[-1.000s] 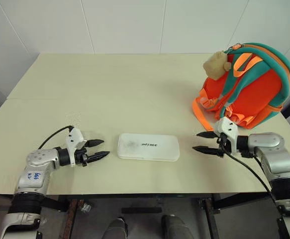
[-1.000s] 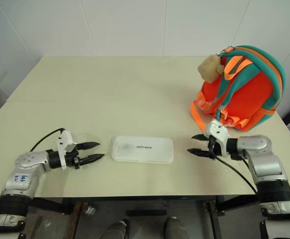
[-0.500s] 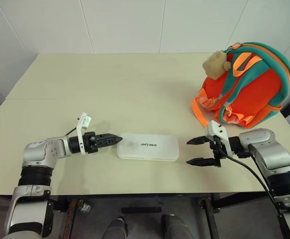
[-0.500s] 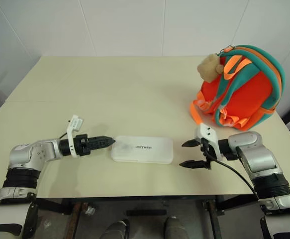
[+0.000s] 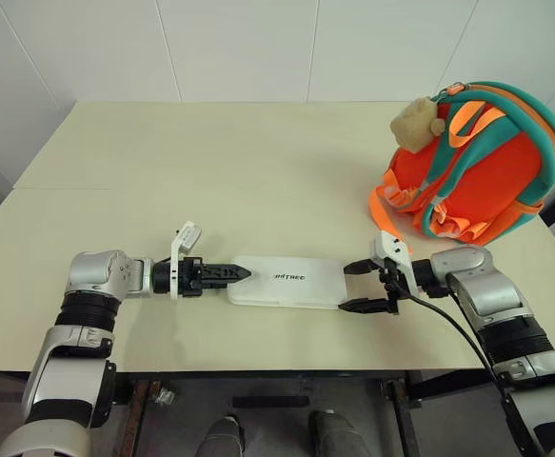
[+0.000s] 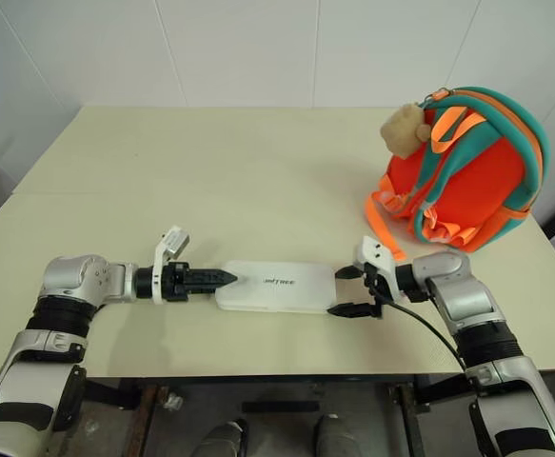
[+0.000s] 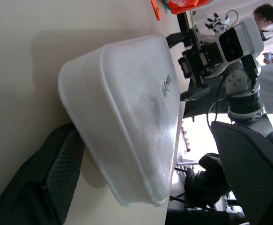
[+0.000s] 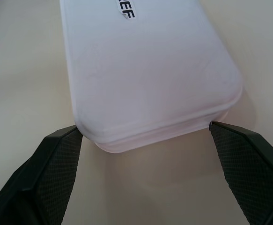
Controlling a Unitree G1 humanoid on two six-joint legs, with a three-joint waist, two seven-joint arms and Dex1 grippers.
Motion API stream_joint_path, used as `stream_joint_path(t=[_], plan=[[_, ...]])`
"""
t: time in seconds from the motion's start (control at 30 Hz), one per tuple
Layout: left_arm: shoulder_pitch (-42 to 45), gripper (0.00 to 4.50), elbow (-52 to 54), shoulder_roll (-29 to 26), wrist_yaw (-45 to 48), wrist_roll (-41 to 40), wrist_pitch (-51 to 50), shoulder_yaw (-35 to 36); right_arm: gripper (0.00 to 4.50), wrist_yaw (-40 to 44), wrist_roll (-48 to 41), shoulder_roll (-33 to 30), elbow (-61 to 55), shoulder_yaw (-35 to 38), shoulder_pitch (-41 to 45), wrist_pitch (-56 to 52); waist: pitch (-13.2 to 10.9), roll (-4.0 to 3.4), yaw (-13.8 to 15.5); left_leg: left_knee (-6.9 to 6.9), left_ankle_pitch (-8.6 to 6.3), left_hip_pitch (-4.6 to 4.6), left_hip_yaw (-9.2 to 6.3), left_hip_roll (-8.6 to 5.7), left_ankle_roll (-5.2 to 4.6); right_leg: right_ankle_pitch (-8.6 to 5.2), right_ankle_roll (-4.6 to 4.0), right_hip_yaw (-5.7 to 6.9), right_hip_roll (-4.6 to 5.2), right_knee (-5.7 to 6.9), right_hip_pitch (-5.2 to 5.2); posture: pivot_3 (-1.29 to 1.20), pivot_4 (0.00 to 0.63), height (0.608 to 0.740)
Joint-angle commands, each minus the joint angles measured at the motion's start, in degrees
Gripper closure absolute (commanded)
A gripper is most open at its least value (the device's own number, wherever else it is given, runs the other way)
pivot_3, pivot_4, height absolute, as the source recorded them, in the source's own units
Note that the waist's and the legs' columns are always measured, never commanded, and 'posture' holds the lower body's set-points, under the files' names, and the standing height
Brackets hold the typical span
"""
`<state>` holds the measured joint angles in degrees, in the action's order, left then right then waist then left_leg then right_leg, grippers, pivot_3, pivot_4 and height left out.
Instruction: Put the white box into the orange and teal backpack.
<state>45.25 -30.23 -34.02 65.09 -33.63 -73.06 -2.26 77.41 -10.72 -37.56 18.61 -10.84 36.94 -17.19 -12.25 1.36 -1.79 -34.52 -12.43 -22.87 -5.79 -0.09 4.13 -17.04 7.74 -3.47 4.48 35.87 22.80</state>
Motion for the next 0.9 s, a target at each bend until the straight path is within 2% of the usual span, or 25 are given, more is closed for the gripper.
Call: stream_joint_path(t=[0.03,0.37,0.5,0.73,0.77,0.9], plan=[[1.3,0.04,-1.7,1.2,0.7,-0.3,-1.5,-0.7,0.00,-0.3,-0.5,0.7,-0.5,0.8,1.1,1.6,0.0,0.00,0.0,-0.01,0.00,0.00,0.00,0.00,0.00,0.00,0.00,0.00,0.00,0.01,0.00,0.00,0.150,0.740],[3.0,0.04,-8.0,4.8,1.1,1.1,1.6,-0.1,0.00,-1.8,-0.6,0.0,-2.1,1.9,-1.1,2.7,0.0,0.00,0.2,-0.13,0.00,-0.01,-0.02,-0.02,0.00,0.01,0.02,0.00,0.01,0.05,-0.03,0.00,0.150,0.740],[3.1,0.95,-8.8,4.3,3.5,1.9,2.2,-1.9,0.00,-2.8,-0.9,-0.3,-3.0,2.5,-2.1,3.0,0.0,0.00,0.1,-0.23,0.00,-0.02,-0.02,-0.03,0.00,0.04,0.07,0.00,0.01,0.04,-0.08,0.00,0.150,0.740],[2.1,3.09,-5.3,2.5,6.9,1.2,0.9,-3.3,0.00,-5.0,-2.0,-2.0,-7.3,5.4,-6.4,2.5,0.0,0.00,0.0,-0.19,-0.01,-0.06,-0.03,-0.03,-0.02,0.04,0.07,0.00,0.01,0.01,-0.06,0.00,0.150,0.740],[1.6,3.24,-4.2,2.4,6.7,0.8,0.8,-2.7,0.00,-5.6,-2.3,-2.5,-8.6,6.5,-7.7,2.1,0.0,0.00,0.1,-0.19,-0.01,-0.06,-0.03,-0.03,-0.02,0.04,0.07,0.00,0.01,0.01,-0.06,0.00,0.150,0.740],[-1.8,3.25,4.1,0.8,8.1,-2.8,0.7,0.5,0.00,-9.5,-4.5,-4.1,-13.2,11.5,-11.3,-1.0,0.0,0.00,-0.1,-0.19,-0.04,-0.12,-0.04,-0.03,-0.04,0.03,0.07,-0.01,0.01,-0.03,-0.02,0.00,0.150,0.740]])
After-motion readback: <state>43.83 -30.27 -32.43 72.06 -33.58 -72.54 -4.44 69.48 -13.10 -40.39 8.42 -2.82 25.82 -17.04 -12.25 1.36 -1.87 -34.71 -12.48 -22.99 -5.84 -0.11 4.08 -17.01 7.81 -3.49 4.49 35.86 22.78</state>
